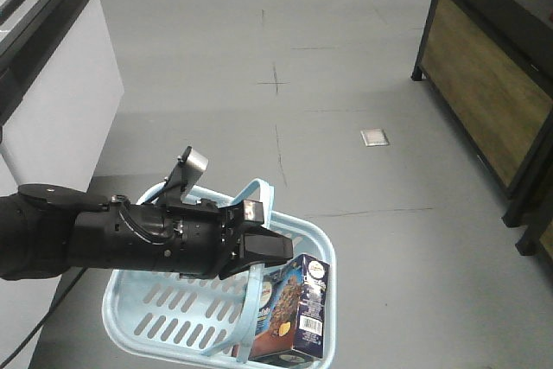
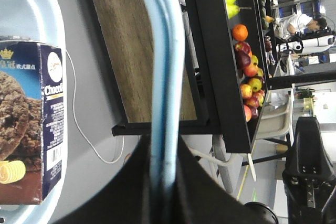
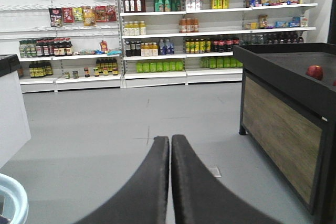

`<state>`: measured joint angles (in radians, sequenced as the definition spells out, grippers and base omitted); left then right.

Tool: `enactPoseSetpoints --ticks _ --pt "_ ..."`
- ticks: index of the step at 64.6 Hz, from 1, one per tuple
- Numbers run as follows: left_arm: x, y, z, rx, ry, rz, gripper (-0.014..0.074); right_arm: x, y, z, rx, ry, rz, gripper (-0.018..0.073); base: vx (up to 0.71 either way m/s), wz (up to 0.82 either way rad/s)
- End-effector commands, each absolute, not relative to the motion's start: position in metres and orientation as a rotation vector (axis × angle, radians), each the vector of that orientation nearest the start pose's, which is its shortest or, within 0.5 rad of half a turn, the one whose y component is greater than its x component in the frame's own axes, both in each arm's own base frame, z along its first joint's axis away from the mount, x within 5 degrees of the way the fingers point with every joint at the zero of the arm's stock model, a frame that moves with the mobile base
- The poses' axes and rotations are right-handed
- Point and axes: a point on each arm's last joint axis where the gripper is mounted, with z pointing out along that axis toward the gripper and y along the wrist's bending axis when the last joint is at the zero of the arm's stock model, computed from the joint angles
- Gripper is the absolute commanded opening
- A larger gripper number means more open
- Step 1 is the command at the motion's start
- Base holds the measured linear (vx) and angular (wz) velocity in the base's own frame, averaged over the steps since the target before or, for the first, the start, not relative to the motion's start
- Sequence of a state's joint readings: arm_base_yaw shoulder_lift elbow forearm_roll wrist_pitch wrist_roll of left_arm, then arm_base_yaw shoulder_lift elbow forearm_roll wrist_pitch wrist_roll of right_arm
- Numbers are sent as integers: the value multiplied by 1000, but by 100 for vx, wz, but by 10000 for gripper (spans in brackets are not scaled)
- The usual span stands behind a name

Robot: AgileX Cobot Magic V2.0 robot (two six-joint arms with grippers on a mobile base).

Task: Left arm holds basket, right arm returns cookies
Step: 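Hold the basket in the left gripper while driving along the aisle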

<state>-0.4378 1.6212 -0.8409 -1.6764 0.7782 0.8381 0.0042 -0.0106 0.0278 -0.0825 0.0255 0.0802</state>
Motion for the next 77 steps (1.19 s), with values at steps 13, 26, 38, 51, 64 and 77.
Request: enactPoseSetpoints --ticks 13,26,38,51,64,77 --pt "254 -194 253 5 2287 -1653 -8 55 0 208 -13 1444 -7 -8 26 13" --pt "254 -194 253 5 2287 -1653 -8 55 0 208 -13 1444 -7 -8 26 9" --pt "254 -194 253 5 2287 -1653 -8 55 0 208 -13 1444 -7 -8 26 3" --pt "254 -194 253 5 2287 -1653 -8 55 0 208 -13 1444 -7 -8 28 -5" --pt "254 -194 253 5 2287 -1653 -8 55 0 208 -13 1444 -7 -8 30 -6" --pt "254 -194 253 5 2287 -1653 -8 55 0 208 -13 1444 -7 -8 31 -4"
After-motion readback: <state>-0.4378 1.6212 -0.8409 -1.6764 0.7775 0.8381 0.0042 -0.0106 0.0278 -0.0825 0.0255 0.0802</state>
